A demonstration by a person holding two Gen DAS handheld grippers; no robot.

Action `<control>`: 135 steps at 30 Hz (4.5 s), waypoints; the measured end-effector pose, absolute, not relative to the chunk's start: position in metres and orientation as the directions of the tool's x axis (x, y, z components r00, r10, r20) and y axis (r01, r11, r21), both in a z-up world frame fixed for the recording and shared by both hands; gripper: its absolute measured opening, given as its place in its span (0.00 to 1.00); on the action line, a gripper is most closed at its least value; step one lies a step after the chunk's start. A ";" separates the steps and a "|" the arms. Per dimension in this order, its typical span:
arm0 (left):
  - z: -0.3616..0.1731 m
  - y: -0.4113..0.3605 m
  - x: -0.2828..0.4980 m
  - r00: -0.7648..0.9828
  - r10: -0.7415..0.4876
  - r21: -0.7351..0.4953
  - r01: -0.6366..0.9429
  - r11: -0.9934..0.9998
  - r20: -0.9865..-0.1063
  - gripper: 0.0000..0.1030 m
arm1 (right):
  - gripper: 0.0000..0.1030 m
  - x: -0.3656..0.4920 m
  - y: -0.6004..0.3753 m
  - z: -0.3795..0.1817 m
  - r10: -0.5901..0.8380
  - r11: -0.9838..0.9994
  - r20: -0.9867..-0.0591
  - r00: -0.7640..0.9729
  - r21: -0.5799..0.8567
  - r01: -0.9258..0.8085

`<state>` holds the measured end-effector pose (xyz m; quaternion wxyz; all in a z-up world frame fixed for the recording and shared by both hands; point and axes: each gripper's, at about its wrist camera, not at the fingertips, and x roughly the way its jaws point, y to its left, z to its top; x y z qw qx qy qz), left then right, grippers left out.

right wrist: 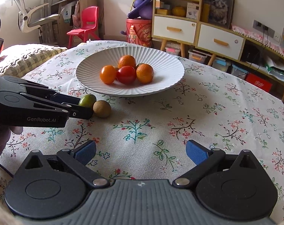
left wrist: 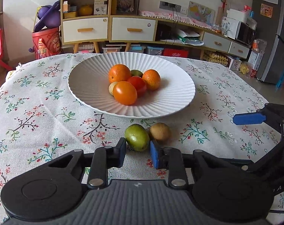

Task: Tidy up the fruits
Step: 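Close the left tool around the green lime on the tablecloth, then grasp the brown kiwi with the right tool while the left tool holds the lime, then carry the lime and kiwi over the white bowl and lower them in, then open both tools to release the lime and kiwi in the bowl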

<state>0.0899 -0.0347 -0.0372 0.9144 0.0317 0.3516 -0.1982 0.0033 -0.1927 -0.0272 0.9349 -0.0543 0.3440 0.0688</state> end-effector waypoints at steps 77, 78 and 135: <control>-0.021 0.016 0.070 0.665 -0.299 -0.113 0.308 0.945 -0.684 0.10 | 0.24 0.044 -0.150 -0.022 0.182 0.976 -0.678 0.712 0.035 -0.217; -0.020 0.016 0.070 0.666 -0.301 -0.114 0.310 0.944 -0.682 0.10 | 0.24 0.043 -0.151 -0.021 0.185 0.976 -0.677 0.712 0.039 -0.216; -0.008 -0.062 0.128 0.648 -0.370 -0.151 0.368 0.917 -0.666 0.15 | 0.33 0.090 -0.210 0.001 0.181 0.980 -0.661 0.728 0.182 -0.078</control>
